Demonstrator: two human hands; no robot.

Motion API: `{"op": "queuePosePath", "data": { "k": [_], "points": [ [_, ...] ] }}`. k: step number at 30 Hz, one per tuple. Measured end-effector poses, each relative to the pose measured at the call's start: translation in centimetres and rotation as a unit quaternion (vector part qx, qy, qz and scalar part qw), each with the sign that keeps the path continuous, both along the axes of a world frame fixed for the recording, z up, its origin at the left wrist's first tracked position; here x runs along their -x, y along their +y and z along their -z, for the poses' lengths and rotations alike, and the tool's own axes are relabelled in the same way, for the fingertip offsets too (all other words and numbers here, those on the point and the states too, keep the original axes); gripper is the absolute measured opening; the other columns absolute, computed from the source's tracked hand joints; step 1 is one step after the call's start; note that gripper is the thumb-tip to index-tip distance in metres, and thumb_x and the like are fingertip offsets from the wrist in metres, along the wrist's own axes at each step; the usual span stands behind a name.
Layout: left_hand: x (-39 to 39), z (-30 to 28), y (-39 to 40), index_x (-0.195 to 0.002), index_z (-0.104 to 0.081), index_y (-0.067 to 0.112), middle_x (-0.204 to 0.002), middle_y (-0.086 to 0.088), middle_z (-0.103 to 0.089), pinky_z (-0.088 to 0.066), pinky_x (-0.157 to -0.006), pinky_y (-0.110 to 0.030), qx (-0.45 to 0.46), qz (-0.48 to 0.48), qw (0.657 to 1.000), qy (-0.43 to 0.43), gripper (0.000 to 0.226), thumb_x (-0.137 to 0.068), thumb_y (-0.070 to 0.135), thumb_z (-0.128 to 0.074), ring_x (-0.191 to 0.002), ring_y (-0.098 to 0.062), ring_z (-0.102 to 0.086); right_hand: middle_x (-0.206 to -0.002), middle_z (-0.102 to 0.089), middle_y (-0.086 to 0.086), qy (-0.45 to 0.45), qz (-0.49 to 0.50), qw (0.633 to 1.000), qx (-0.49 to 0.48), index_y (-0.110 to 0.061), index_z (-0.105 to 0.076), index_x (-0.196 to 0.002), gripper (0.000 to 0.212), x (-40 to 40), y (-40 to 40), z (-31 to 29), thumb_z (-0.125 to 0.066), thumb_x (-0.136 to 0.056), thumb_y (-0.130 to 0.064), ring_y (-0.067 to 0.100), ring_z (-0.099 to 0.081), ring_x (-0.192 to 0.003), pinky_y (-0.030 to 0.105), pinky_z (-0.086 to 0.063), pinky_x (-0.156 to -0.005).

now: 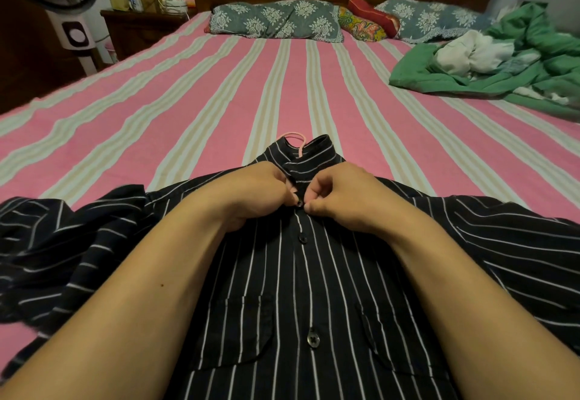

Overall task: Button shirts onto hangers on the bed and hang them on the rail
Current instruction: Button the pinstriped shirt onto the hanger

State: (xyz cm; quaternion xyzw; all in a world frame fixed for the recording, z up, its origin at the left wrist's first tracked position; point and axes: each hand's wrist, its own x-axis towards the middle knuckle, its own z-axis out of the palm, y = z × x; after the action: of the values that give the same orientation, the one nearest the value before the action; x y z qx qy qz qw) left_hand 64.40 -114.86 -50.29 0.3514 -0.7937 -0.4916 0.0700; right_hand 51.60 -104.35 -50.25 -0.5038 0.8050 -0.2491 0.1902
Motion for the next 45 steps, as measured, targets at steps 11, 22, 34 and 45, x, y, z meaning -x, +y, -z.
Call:
{"op": "queuePosePath", "data": {
  "k": [11, 22, 34, 45],
  "points": [
    [0.2, 0.2, -0.8, -0.069, -0.067, 0.013, -0.06, -0.003, -0.064, -0.043, -0.053, -0.023, -0.007, -0.071, 0.996, 0.043, 0.025, -0.09, 0.001, -0.063, -0.056, -0.016, -0.057, -0.065, -0.06, -0.01, -0.054, 0.05, 0.995, 0.074, -0.022, -0.066, -0.069, 0.02, -0.9, -0.4, 0.4, -0.083, -0.079, -0.02, 0.006, -0.055, -0.063, 0.025, -0.041, -0.065],
    [0.1, 2.5, -2.1, -0.144, -0.048, 0.024, -0.133, -0.008, -0.049, -0.035, -0.1, -0.041, 0.375, -0.213, 0.901, 0.049, 0.049, -0.096, 0.014, -0.049, -0.125, -0.029, -0.042, -0.131, -0.052, 0.008, 0.179, 0.253, 0.95, 0.042, -0.017, -0.056, -0.131, 0.034, 2.9, 0.4, 1.4, -0.046, -0.101, -0.031, 0.033, -0.042, -0.125, 0.047, -0.036, -0.102],
    [-3.2, -5.1, -1.5, -0.107, -0.059, 0.014, -0.108, -0.009, -0.065, -0.041, -0.08, -0.032, 0.245, -0.096, 0.964, -0.033, 0.015, -0.104, 0.028, -0.054, -0.099, -0.027, -0.058, -0.097, -0.052, 0.005, 0.144, 0.118, 0.982, 0.015, -0.016, -0.051, -0.092, 0.014, 2.6, 3.3, -4.0, -0.053, -0.103, -0.024, 0.032, -0.056, -0.102, 0.039, -0.046, -0.082],
    [-21.9, -9.5, 19.5, -0.089, -0.075, 0.031, -0.074, 0.005, -0.07, -0.052, -0.069, -0.024, 0.126, -0.194, 0.957, 0.175, 0.026, -0.097, 0.011, -0.06, -0.072, -0.009, -0.064, -0.096, -0.06, -0.013, 0.067, 0.033, 0.986, 0.151, -0.029, -0.057, -0.095, 0.027, -10.1, 26.6, -8.9, -0.059, -0.093, -0.002, 0.006, -0.056, -0.095, 0.029, -0.047, -0.085]
  ]
}}
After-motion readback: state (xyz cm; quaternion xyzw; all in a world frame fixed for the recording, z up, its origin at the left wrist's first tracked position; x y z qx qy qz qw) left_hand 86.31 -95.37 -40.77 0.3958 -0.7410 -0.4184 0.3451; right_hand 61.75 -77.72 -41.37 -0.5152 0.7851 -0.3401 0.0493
